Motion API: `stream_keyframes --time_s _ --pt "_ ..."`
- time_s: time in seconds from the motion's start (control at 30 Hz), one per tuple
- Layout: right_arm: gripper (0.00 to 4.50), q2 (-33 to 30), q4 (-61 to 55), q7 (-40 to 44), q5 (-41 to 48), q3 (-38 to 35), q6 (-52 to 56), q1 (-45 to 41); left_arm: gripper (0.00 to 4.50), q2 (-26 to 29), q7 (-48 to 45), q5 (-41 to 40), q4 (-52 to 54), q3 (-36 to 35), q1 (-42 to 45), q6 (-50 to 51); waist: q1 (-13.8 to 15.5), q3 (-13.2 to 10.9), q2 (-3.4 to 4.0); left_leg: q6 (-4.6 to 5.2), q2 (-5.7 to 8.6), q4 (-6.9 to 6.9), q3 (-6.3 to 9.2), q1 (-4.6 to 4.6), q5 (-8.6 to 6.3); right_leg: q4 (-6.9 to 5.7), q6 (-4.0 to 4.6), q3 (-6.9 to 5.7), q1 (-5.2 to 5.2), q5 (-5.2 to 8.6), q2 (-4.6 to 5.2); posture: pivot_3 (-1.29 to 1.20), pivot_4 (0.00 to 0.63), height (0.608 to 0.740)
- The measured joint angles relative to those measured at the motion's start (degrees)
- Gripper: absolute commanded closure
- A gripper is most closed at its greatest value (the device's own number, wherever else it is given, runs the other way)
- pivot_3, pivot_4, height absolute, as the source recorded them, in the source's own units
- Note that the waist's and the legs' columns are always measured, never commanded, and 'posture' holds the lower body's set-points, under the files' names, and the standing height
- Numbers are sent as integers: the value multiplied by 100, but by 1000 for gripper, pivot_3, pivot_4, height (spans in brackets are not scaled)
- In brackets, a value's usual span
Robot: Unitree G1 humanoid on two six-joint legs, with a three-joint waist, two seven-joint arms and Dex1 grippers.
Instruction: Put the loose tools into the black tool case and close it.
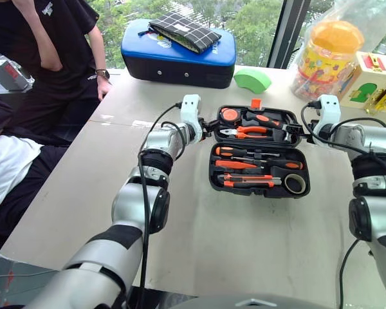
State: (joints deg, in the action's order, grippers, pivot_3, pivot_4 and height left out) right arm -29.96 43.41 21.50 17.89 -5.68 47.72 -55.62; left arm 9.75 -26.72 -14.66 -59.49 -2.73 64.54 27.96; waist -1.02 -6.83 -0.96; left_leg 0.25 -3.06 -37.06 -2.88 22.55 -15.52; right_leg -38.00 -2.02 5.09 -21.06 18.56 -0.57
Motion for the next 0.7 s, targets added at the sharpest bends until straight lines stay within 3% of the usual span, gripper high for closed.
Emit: stream_keyframes --time_s 0.07,0.1,0.13,0.2,0.43,0.7 --pt "2677 52 75 111 -12 1 -69 -16 4201 -3 -249 80 -106 43 67 -16 -3 2 3 -1 1 -8 1 -1 0 0 0 -3 8 0 1 0 150 740" --pt "2982 68 83 171 -14 2 -74 -17 4435 -6 -335 113 -157 43 86 -37 -3 2 4 -2 0 -13 3 -3 1 -1 -1 -5 13 0 1 0 150 740" --pt "3626 66 71 191 -26 -3 -66 -15 4500 -10 -360 110 -196 24 94 -39 -1 3 4 -3 0 -15 6 -3 2 -2 -1 -8 16 0 1 0 150 740" --pt "4439 -25 -41 243 -25 -43 64 46 4500 11 -471 110 -219 -29 94 -24 1 3 4 -5 0 -15 12 -3 3 -5 -1 -14 16 0 1 0 150 740" --pt "4483 -69 -839 430 128 -440 568 467 4500 111 -925 163 -167 -78 40 0 6 4 7 -6 -1 8 24 2 3 -9 1 -33 7 -1 22 0 150 740" --pt "4483 7 -3014 428 248 -657 533 1600 4500 266 -1382 485 1329 223 -1032 -1112 -18 3 9 -15 -2 21 11 12 9 -56 1 -51 -28 -1 50 0 150 740"
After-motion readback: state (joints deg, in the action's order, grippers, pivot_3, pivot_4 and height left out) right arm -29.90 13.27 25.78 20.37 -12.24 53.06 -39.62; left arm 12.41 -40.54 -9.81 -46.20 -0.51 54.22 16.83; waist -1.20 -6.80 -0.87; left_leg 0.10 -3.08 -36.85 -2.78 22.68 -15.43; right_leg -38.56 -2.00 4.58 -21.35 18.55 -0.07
